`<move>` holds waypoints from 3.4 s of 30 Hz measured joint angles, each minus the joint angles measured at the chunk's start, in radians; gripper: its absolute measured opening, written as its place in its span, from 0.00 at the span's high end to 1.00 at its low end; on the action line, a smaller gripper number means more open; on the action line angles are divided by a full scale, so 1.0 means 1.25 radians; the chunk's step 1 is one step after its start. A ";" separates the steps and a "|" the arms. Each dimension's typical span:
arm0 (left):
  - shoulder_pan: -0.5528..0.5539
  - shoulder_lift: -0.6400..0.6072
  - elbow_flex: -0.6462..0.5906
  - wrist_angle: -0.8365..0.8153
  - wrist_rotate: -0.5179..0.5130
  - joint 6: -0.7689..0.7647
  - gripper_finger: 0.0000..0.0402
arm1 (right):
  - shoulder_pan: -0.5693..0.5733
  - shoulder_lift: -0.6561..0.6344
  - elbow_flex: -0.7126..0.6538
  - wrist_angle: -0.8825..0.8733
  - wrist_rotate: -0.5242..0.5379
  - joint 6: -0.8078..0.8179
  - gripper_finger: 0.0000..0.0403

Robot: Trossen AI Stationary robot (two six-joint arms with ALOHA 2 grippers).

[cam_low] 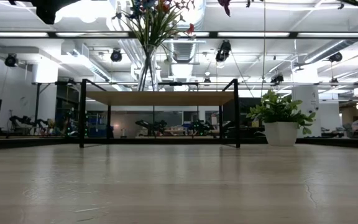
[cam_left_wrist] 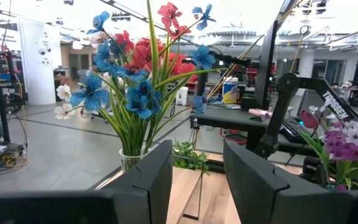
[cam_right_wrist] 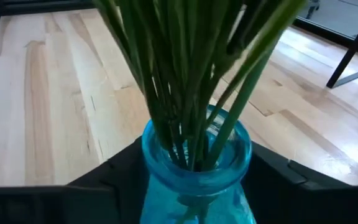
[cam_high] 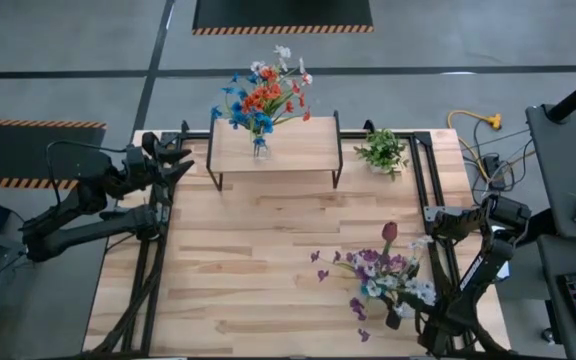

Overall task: Pick and place flowers into a vace then onto a shelf
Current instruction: Put the blue flower vase on the shelf, then return to Home Position

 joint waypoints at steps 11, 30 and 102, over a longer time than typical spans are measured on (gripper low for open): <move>0.000 0.000 0.000 0.000 0.000 0.000 0.68 | -0.055 -0.043 0.021 -0.048 0.032 -0.008 0.62; 0.000 0.000 0.000 -0.010 0.000 -0.004 0.68 | -0.432 -0.541 0.070 0.120 0.160 -0.769 0.62; -0.001 -0.140 0.000 -0.065 0.003 -0.036 0.68 | -1.303 -0.321 -0.042 0.943 -0.890 -1.397 0.33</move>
